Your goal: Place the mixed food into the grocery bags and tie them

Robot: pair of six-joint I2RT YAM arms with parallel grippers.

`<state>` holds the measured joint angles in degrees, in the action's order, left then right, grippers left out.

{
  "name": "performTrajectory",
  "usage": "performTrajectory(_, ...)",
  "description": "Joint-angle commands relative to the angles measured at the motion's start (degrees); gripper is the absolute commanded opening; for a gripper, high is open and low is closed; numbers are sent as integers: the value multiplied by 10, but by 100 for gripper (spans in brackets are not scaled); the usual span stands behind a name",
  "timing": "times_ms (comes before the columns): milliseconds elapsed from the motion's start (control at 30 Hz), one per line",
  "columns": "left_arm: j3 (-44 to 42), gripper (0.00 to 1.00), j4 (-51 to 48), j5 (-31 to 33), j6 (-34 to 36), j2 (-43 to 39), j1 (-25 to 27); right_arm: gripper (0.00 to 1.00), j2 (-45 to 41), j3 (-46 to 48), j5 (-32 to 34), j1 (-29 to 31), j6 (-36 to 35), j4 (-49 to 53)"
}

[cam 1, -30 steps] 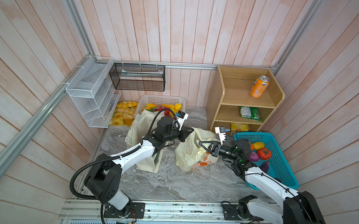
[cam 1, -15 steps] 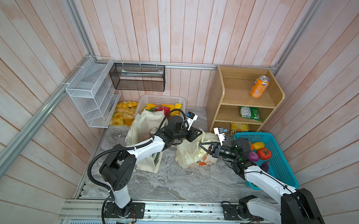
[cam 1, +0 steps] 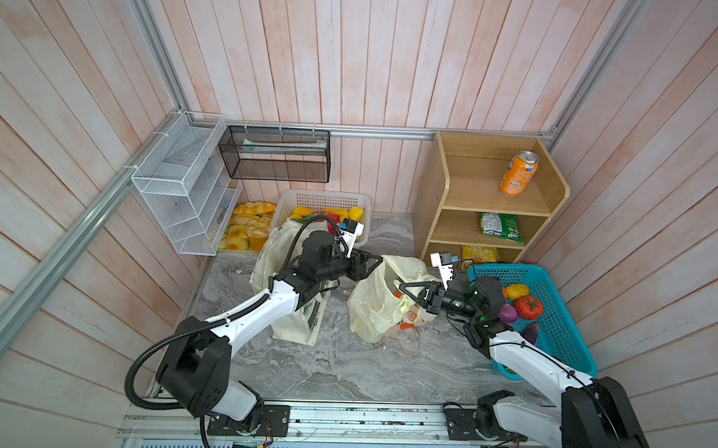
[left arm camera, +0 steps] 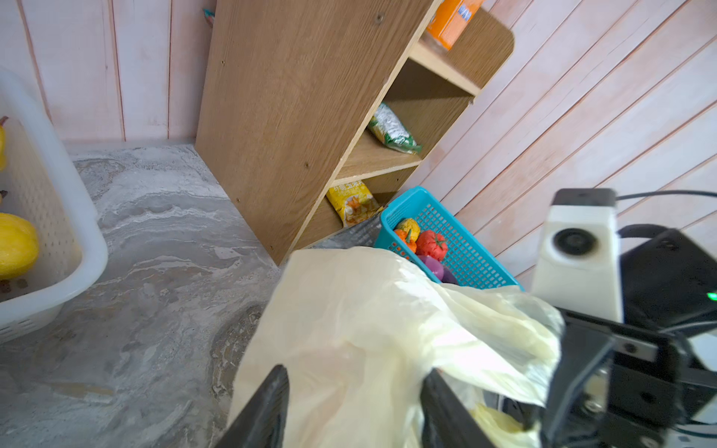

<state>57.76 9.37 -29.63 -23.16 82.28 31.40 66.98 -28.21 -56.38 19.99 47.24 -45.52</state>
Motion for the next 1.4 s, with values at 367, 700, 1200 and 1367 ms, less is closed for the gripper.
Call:
performTrajectory(367,-67,55,106,-69,-99,-78,33,0,-4,3,5,-2,14,-29)
performTrajectory(700,-97,52,186,-35,-154,-25,83,0,3,12,4,-2,19,-47)
performTrajectory(1200,-87,50,271,-86,-209,42,83,0,11,17,1,-2,28,-70)
performTrajectory(1367,-86,40,300,-104,-224,52,83,0,15,17,3,-2,28,-71)
